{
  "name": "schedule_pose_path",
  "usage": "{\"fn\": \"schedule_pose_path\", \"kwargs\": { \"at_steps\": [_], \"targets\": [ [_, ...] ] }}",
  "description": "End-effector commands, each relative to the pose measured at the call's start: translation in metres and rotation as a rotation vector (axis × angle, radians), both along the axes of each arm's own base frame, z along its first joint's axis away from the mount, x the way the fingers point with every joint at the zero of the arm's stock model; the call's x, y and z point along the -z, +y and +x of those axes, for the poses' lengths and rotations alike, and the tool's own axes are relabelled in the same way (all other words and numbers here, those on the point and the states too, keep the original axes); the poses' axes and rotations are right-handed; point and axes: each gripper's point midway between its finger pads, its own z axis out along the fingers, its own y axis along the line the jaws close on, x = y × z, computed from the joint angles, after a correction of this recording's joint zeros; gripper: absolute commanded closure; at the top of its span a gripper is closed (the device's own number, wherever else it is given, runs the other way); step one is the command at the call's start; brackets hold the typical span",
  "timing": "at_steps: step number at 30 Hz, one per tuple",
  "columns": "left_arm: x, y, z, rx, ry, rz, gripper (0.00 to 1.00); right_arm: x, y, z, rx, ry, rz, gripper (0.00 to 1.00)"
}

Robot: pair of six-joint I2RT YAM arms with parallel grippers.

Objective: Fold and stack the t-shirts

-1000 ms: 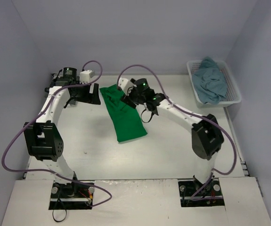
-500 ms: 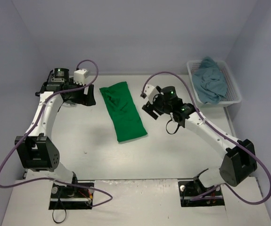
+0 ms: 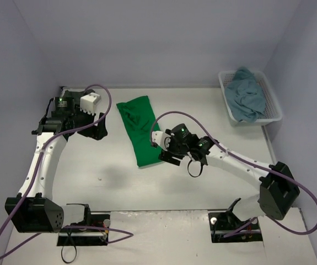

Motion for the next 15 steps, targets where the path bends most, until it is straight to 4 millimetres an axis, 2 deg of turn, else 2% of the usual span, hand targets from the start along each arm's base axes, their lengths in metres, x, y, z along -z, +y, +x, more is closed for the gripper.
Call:
{"fn": "schedule_pose_path", "kwargs": {
  "at_steps": [1,4,5,6,7,9,10,15],
  "targets": [
    [-0.017,0.003,0.007,-0.012,-0.094,0.013,0.23,-0.002,0.01,0.019,-0.005,-0.083,-0.001,0.3],
    [-0.01,0.004,0.006,-0.011,-0.086,0.021,0.23,0.007,0.023,0.022,-0.028,-0.105,-0.015,0.3],
    [-0.008,0.004,0.007,-0.01,-0.082,0.02,0.23,0.013,0.029,0.017,-0.054,-0.116,-0.037,0.3],
    [-0.005,0.003,0.007,-0.007,-0.08,0.018,0.23,0.01,0.037,0.02,-0.064,-0.157,-0.024,0.3],
    [-0.003,0.003,0.007,-0.004,-0.078,0.017,0.23,0.018,0.04,0.019,-0.078,-0.166,-0.048,0.3],
    [-0.003,0.002,0.008,0.0,-0.078,0.015,0.23,0.023,0.048,0.019,-0.096,-0.227,-0.084,0.29],
    [-0.004,0.002,0.009,-0.001,-0.081,0.014,0.22,0.031,0.05,0.019,-0.104,-0.231,-0.106,0.29],
    [-0.007,-0.002,0.011,0.006,-0.086,-0.01,0.22,0.042,0.068,0.017,-0.13,-0.245,-0.119,0.29]
  ]
}}
